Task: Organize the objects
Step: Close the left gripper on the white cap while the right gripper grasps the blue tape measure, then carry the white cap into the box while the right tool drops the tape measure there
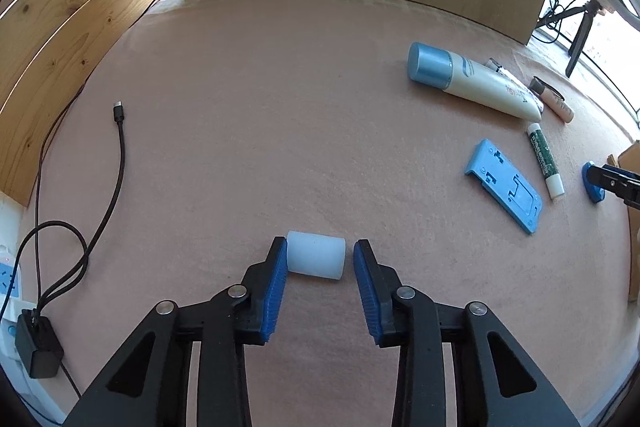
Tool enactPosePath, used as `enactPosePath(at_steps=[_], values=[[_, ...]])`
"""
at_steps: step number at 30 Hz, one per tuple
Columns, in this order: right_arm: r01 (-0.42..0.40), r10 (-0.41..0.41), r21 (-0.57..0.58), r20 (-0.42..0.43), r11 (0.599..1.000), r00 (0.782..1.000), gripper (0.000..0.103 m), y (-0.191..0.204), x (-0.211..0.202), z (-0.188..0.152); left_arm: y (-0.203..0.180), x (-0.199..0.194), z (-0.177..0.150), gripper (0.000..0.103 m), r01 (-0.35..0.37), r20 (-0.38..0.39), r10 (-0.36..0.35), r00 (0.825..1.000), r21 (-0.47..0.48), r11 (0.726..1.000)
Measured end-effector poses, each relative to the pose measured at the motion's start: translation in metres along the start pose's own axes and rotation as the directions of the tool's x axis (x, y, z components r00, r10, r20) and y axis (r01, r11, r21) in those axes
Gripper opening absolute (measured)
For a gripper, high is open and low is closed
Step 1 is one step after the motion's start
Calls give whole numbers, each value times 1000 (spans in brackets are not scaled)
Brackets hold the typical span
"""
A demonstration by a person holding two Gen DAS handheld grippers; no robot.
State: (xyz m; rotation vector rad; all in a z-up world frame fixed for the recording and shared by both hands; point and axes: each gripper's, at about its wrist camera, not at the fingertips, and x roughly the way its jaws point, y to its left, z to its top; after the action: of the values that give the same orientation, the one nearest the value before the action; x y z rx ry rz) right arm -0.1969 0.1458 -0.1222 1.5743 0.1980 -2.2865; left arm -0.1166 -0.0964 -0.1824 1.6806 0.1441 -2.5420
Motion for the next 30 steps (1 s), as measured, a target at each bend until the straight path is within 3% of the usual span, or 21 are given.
enactPosePath(at_steps=[8, 13, 17, 30], values=[[65, -66, -46, -20, 997, 998, 65, 2, 11, 1, 3, 0, 0, 30, 15, 5, -15, 1000, -2, 1000], [54, -55, -31, -29, 998, 998, 64, -5, 14, -2, 4, -2, -2, 29, 26, 8, -26, 1000, -10, 1000], [63, -64, -41, -21, 997, 998, 46, -3, 12, -2, 6, -1, 0, 29, 28, 6, -27, 1000, -14, 1000], [30, -29, -43, 15, 999, 999, 46, 1, -9, -12, -2, -25, -6, 29, 62, 25, -62, 998, 1, 998]])
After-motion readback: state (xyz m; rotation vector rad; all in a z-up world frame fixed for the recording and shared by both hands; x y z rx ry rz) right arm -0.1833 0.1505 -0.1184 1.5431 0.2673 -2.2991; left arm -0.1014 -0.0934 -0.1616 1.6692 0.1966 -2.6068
